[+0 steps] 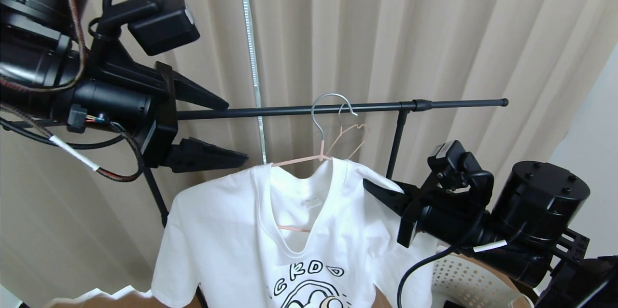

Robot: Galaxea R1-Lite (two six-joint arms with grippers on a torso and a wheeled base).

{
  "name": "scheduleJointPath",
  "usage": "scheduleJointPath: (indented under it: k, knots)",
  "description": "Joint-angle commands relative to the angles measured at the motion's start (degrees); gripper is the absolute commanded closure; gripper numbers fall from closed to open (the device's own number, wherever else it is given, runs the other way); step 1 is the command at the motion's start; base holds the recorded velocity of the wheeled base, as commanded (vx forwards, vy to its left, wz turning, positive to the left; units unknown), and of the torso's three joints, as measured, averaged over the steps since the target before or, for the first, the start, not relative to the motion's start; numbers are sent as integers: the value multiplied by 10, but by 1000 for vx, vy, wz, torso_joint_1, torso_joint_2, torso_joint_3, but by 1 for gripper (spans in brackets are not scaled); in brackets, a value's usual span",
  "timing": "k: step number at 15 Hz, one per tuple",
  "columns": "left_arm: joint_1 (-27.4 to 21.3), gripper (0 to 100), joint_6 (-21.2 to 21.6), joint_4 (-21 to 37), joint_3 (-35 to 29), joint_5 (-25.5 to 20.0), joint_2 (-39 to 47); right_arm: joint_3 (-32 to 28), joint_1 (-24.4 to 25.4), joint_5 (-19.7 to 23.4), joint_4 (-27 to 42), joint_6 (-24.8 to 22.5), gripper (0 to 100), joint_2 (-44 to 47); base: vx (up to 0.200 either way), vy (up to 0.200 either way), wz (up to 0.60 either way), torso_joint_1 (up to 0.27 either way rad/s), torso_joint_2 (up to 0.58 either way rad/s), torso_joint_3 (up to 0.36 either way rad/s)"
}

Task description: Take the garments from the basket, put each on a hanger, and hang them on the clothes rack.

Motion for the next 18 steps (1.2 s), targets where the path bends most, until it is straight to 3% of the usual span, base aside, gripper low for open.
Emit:
scheduleJointPath:
  k: [1, 4, 9, 18]
  knots:
    - [17, 0, 48, 12, -33, -29, 72, 0, 0, 0, 0, 0, 100, 1, 0, 0, 0, 0, 0, 0]
    - [18, 0, 95, 14, -28, -35, 90, 0, 1, 0, -1, -1, 100, -1, 0, 0, 0, 0, 0, 0]
    - [16, 0, 93, 15, -11, -45, 97, 0, 1, 0, -1, -2, 100, -3, 0, 0, 0, 0, 0, 0]
    - [18, 0, 93, 16, 20, -118, 121, 1, 1, 1, -1, -1, 100, -6, 0, 0, 0, 0, 0, 0]
